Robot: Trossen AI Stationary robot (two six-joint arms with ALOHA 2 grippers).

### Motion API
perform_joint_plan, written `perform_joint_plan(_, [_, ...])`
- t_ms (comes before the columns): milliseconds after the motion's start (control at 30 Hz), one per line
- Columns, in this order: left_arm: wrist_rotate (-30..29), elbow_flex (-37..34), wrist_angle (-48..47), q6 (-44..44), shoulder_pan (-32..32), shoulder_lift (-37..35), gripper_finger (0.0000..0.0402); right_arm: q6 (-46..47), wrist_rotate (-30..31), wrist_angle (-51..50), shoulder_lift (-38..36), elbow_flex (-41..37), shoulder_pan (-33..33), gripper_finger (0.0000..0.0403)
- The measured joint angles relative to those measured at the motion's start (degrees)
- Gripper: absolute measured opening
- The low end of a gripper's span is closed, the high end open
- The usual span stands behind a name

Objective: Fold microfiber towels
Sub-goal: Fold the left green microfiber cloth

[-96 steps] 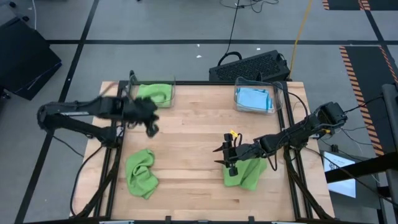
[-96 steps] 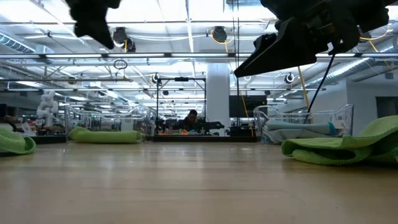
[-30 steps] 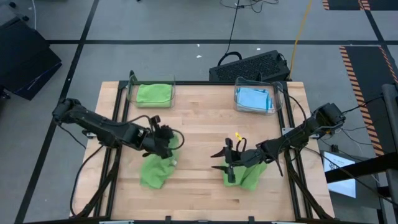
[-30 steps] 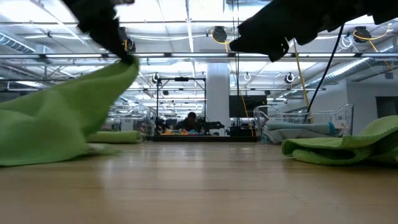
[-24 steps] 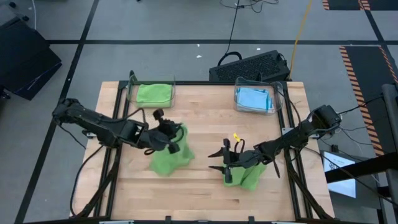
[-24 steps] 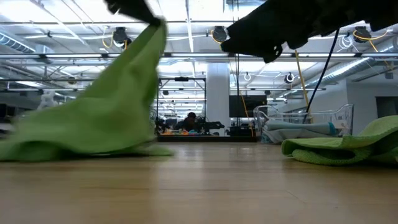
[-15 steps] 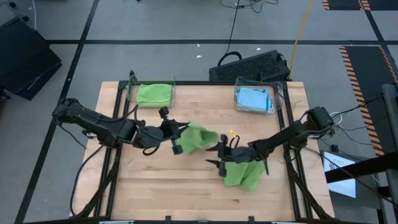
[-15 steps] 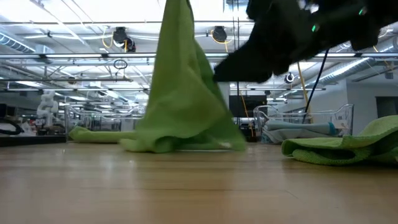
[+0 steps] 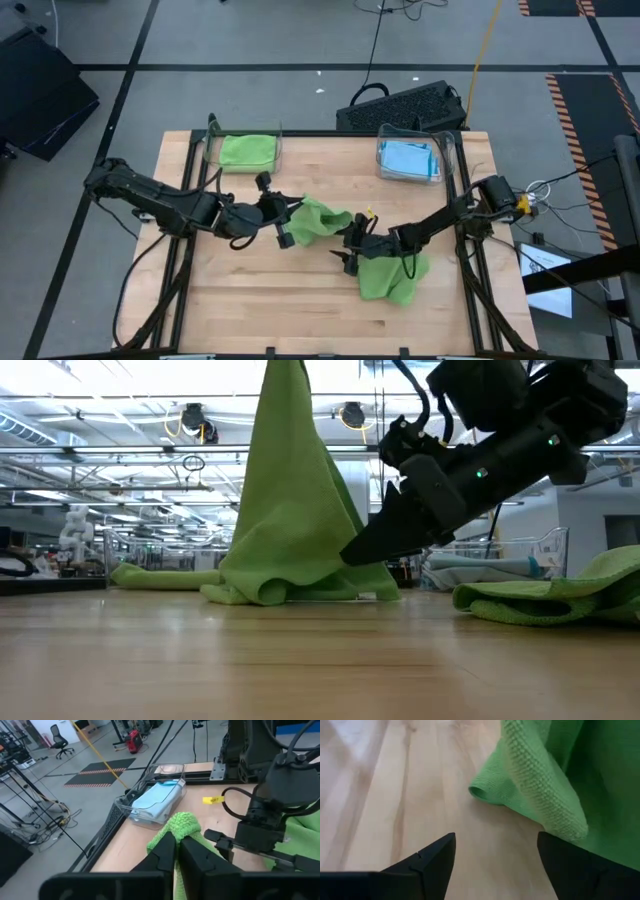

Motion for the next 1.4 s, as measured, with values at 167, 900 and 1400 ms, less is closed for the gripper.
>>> perform_joint_plan(167, [-0.31, -0.41, 0.14, -0.48, 0.00, 0.00, 0.0006, 1.38, 1.70, -3.62, 0.00, 0.00, -1.59, 0.0271])
perform_joint_plan(900, [9.35, -19.13, 16.94, 4.95, -1.46, 0.09, 0.0006, -13.62, -3.34, 18.35, -0.02, 0.00, -1.95, 0.0270])
perform_joint_plan(1400, [23.07, -20.13, 21.90, 15.44, -1.97, 4.96, 0.0008, -22.03, -21.47, 14.38, -0.04, 8.69, -7.08, 0.0240])
